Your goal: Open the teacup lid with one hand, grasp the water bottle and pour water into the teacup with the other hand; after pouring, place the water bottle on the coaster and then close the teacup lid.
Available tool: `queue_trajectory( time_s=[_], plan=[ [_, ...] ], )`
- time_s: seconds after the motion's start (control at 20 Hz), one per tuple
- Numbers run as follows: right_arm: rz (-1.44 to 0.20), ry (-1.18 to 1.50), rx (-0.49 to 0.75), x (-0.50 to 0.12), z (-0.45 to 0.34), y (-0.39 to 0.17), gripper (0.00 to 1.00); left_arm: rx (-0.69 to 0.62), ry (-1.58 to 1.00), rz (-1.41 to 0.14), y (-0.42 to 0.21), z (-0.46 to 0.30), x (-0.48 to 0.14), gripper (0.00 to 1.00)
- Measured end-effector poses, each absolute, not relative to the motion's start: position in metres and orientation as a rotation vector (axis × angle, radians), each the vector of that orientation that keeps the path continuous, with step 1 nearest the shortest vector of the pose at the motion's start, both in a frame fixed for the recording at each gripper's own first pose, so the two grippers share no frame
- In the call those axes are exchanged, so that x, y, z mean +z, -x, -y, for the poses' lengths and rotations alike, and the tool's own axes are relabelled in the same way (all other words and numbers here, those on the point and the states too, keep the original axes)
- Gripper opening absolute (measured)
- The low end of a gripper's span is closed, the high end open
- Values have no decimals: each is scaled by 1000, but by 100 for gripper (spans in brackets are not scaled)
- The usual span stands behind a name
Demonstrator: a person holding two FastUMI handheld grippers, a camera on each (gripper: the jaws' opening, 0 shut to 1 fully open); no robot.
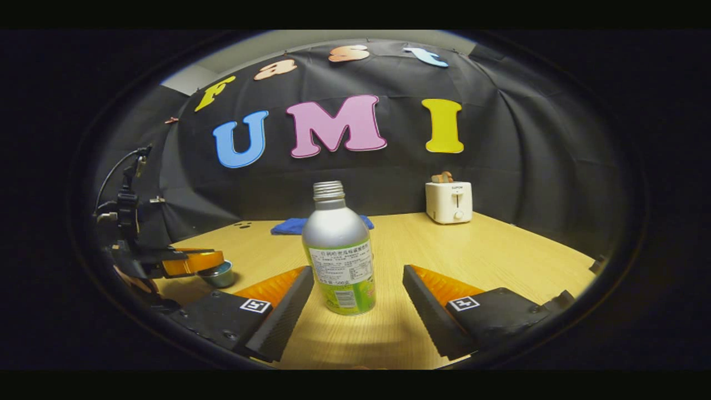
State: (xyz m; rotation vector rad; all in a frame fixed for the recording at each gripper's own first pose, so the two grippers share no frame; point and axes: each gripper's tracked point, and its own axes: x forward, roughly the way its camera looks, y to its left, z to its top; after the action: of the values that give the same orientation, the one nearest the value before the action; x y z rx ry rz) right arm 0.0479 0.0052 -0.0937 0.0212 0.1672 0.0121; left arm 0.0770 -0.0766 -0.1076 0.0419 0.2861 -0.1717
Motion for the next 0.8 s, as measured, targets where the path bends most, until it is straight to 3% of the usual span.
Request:
queue_trajectory(
  time_s=[0.8],
  plan=[
    [-149, 33, 26, -98, -25, -106, 100, -155, -41, -173, -77, 62, -51, 26]
  ],
)
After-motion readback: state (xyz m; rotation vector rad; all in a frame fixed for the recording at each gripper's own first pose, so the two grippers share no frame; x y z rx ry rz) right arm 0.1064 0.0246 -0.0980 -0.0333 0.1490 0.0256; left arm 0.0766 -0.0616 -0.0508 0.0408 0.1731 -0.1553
